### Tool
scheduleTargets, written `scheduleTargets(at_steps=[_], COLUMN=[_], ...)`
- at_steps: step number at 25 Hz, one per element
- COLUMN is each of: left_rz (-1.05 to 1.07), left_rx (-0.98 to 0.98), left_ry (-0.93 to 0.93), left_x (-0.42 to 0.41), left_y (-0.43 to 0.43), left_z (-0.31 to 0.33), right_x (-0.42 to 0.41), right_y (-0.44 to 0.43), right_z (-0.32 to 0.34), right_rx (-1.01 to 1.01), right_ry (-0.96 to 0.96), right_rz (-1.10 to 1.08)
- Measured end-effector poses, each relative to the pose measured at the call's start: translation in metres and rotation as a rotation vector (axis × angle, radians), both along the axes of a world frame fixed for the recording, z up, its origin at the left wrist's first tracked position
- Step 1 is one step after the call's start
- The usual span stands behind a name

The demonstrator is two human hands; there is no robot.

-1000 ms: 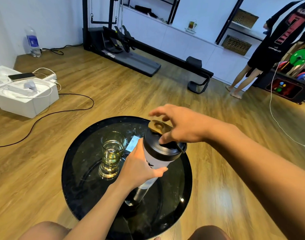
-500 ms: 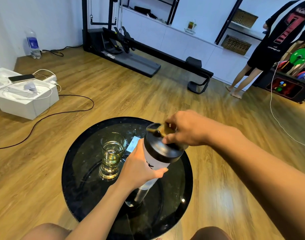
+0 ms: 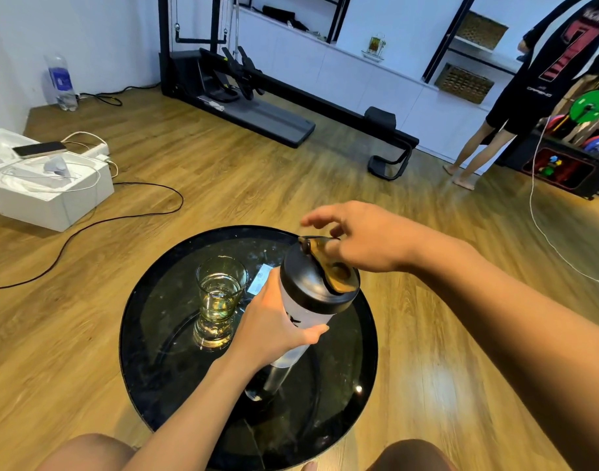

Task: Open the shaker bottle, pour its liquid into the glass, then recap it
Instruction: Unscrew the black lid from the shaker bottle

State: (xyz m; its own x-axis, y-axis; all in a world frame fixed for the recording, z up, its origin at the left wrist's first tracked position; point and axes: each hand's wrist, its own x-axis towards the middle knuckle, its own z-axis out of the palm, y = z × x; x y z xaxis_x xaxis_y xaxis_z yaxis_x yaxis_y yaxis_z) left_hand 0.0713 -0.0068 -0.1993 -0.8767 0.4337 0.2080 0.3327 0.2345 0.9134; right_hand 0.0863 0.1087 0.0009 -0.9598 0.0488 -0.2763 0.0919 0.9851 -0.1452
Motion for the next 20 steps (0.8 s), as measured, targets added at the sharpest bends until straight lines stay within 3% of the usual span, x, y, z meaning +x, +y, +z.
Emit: scheduleTargets(at_steps=[4, 7, 9, 11, 14, 18, 20], left_rz=[-0.009, -0.002, -0.012, -0.014, -0.018, -0.014, -0.016], left_rx=[0.014, 0.020, 0.022, 0.026, 0.020, 0.030, 0.033], left_ry=[-0.014, -0.021, -0.022, -0.030, -0.043, -0.052, -0.032], left_x=[0.000, -0.001, -0.002, -0.002, -0.002, -0.002, -0.002], left_y=[0.001, 0.000, 0.001, 0.000, 0.000, 0.000, 0.000], left_z=[0.000, -0.003, -0.004, -0.003, -0.003, -0.003, -0.003], right_x=[-0.002, -0.002, -0.001, -0.004, -0.003, 0.005, 0.004], right_y=[0.002, 0.003, 0.002, 0.003, -0.002, -0.007, -0.005], right_z=[-0.013, 0.003, 0.008, -0.002, -0.014, 0.006, 0.008], right_rx=[0.194, 0.041, -0.005, 0.098, 0.255, -0.013, -0.102], right_ry=[-0.045, -0.065, 0.035, 0.116, 0.027, -0.080, 0.107], right_rz=[-0.070, 0.081, 0.059, -0.028, -0.088, 0.120, 0.071])
